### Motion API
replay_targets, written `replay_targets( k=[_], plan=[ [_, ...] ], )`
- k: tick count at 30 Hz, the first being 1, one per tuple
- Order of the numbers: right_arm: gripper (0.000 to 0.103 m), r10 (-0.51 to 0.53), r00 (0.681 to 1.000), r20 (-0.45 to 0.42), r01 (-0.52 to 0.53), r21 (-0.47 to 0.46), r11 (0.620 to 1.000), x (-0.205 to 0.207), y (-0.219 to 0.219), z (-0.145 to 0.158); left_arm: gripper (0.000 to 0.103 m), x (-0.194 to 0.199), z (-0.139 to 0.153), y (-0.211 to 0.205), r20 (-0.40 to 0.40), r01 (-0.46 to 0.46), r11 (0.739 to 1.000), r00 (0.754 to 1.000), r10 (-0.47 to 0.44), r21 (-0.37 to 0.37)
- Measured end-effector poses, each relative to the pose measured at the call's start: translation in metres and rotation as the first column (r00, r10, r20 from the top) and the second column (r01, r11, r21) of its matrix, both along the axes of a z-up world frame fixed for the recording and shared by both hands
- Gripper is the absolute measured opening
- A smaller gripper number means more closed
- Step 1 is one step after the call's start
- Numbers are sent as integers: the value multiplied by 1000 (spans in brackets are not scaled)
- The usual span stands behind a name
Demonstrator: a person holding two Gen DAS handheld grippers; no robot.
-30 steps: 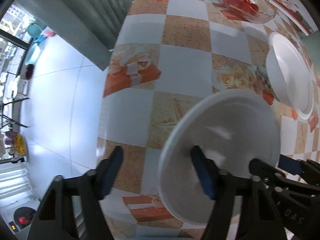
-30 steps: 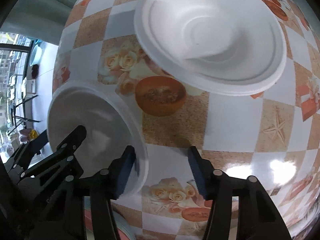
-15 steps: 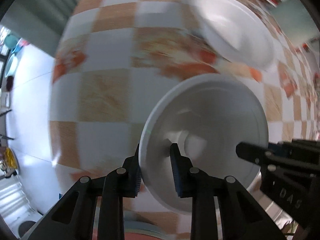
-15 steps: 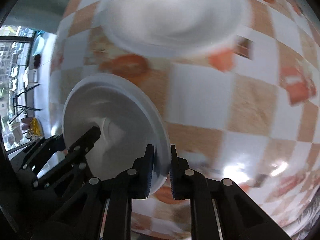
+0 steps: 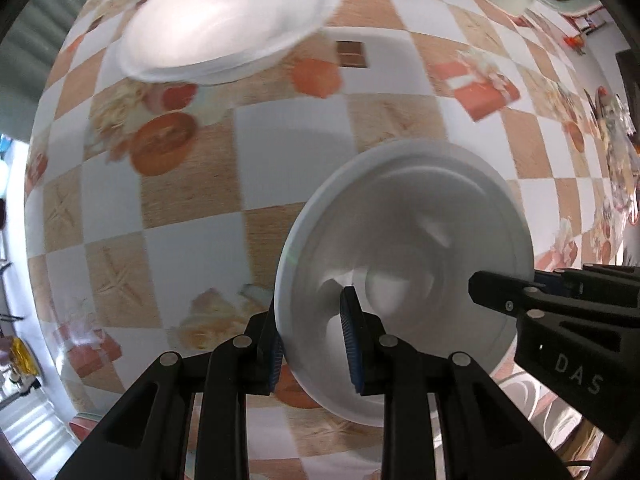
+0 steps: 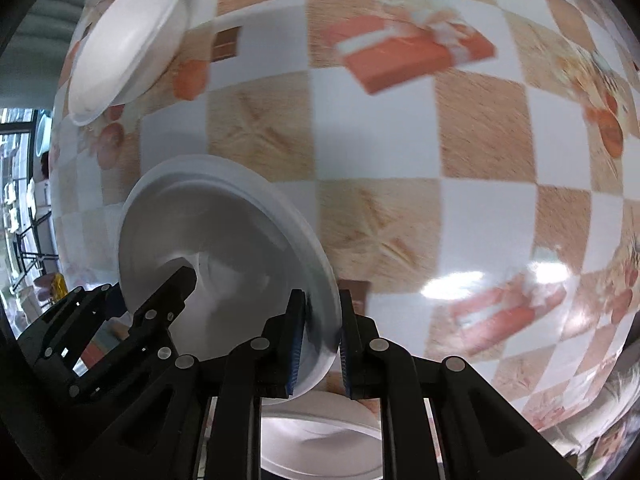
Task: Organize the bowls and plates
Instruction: 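Lift the second white bowl with both tools and carry it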
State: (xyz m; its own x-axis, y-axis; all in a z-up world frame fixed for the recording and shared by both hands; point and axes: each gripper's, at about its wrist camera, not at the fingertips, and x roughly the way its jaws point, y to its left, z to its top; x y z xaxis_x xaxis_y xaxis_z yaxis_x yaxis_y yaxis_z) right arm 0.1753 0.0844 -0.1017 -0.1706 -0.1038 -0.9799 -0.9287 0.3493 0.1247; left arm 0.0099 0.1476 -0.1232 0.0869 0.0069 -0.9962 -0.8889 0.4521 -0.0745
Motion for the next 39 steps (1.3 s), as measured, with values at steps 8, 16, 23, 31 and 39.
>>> replay_targets(
  k=[8, 16, 23, 31, 39],
  plan=[
    [16, -9, 1000, -29, 9, 6, 1000, 4, -15, -5, 30, 24, 3, -18, -13, -26, 999, 1000, 27, 20],
    [16, -26, 998, -58, 27, 8, 1000, -6, -8, -26, 31, 24, 4, -20, -32, -40, 998, 999, 41, 40],
    [16, -30, 998, -59, 31, 24, 999, 8, -8, -10, 31, 32, 13, -22, -38, -28, 998, 999, 30, 50],
    [16, -24, 999, -42, 27, 73, 997, 14, -11, 22, 31, 39, 47, -31, -17, 0, 995, 1000, 1, 97],
    [16, -43, 999, -23, 45, 89, 995, 17, -44, 43, 31, 42, 77, -70, 9, 59, 990, 998, -60, 125]
  ],
)
